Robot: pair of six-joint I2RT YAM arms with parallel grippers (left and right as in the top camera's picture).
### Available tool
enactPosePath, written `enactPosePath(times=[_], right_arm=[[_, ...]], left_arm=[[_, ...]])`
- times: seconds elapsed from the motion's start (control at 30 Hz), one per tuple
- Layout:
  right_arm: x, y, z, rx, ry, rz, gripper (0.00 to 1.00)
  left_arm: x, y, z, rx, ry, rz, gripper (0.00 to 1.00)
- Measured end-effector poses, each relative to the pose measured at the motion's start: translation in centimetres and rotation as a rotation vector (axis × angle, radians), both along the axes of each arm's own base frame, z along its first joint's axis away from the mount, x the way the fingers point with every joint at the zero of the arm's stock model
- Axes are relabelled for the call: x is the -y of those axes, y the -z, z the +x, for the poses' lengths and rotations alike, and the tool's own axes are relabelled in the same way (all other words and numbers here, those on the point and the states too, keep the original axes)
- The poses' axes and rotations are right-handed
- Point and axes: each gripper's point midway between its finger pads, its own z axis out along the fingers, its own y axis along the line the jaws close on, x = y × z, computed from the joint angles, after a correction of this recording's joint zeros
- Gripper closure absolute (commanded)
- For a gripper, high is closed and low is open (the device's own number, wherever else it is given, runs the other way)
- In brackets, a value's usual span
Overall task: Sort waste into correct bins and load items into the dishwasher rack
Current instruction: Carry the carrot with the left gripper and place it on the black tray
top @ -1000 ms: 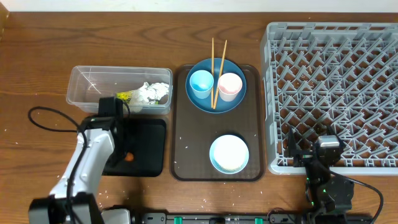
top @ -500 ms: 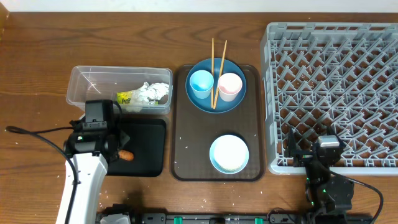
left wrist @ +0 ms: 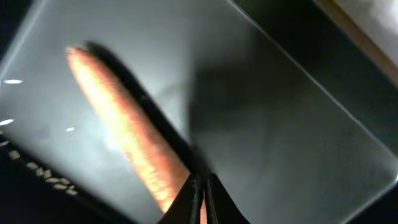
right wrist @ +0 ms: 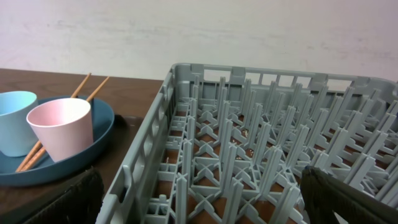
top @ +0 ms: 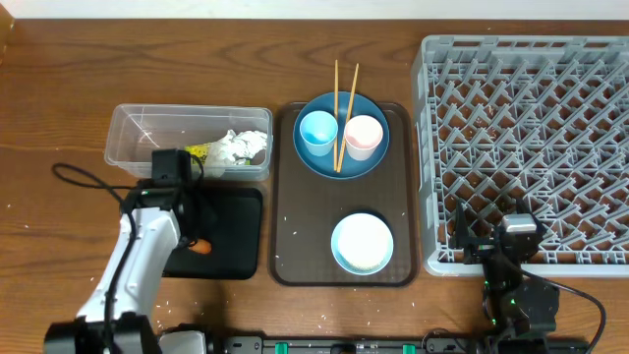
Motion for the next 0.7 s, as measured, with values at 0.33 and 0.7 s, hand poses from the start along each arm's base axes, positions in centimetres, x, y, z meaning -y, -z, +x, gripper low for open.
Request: enactPosePath(times=[0.33, 0.7], right_arm=[[0.0, 0.0, 0.0, 0.000, 0.000, 0.000, 0.01], [0.0, 0.0, 0.0, 0.000, 0.000, 0.000, 0.01]], left_arm=[[0.8, 1.9, -0.7, -0.085, 0.070, -0.043, 0.94], [1.1, 3.4, -2.4, -0.194, 0.082, -0.063, 0.94]])
